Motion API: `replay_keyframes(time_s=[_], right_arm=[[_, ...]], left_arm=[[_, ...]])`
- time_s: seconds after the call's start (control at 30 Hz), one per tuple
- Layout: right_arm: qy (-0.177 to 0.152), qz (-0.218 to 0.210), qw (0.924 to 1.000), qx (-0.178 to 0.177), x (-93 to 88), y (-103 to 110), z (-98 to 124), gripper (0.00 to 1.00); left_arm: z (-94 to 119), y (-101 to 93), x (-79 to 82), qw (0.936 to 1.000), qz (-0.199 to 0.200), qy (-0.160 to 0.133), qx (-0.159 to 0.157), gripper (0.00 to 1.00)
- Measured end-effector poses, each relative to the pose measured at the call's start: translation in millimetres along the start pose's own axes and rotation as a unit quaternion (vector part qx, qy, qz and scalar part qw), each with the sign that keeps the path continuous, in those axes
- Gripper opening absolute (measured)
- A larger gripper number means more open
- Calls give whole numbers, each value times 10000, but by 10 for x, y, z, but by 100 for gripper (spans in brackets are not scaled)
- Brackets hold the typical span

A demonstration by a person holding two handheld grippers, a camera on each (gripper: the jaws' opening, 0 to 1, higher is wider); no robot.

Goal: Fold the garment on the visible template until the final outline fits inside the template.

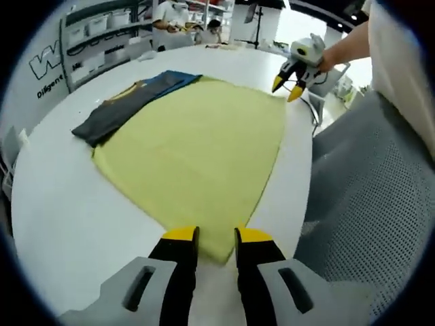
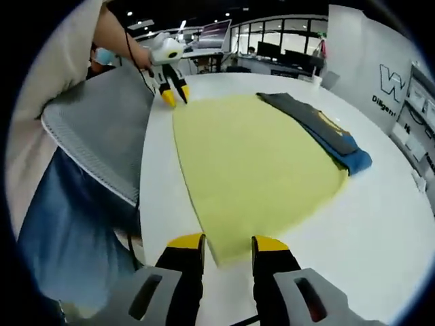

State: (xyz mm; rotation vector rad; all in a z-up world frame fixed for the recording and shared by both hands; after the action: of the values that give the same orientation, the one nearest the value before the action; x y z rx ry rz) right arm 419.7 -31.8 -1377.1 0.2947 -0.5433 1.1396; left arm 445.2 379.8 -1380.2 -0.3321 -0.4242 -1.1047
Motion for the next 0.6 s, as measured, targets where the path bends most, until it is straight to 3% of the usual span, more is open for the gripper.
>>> replay_keyframes(time_s=[0.3,0.6], right_arm=[[308,451,9984,-141,-108,63,-17,14],[240,405,9983,-356,-107,34,-6,0]], left_arm=[[-6,-16,-18,9993,-349,58,130,17],[1,-7,-11,9988,-401,77,272,2]])
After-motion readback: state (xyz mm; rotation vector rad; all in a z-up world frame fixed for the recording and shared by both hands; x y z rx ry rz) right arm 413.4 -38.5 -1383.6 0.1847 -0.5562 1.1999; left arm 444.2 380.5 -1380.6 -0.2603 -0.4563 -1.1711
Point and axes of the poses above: the point that each gripper's makers call its tool centre point, and the gripper's own axes: z roughly backward along the fingers, y roughly to its left, x roughly out of its top, the point moved 8 cm from there along z, roughly backward along the fingers, and after that the axes turned 8 degrees about y, right-handed, at the moved point
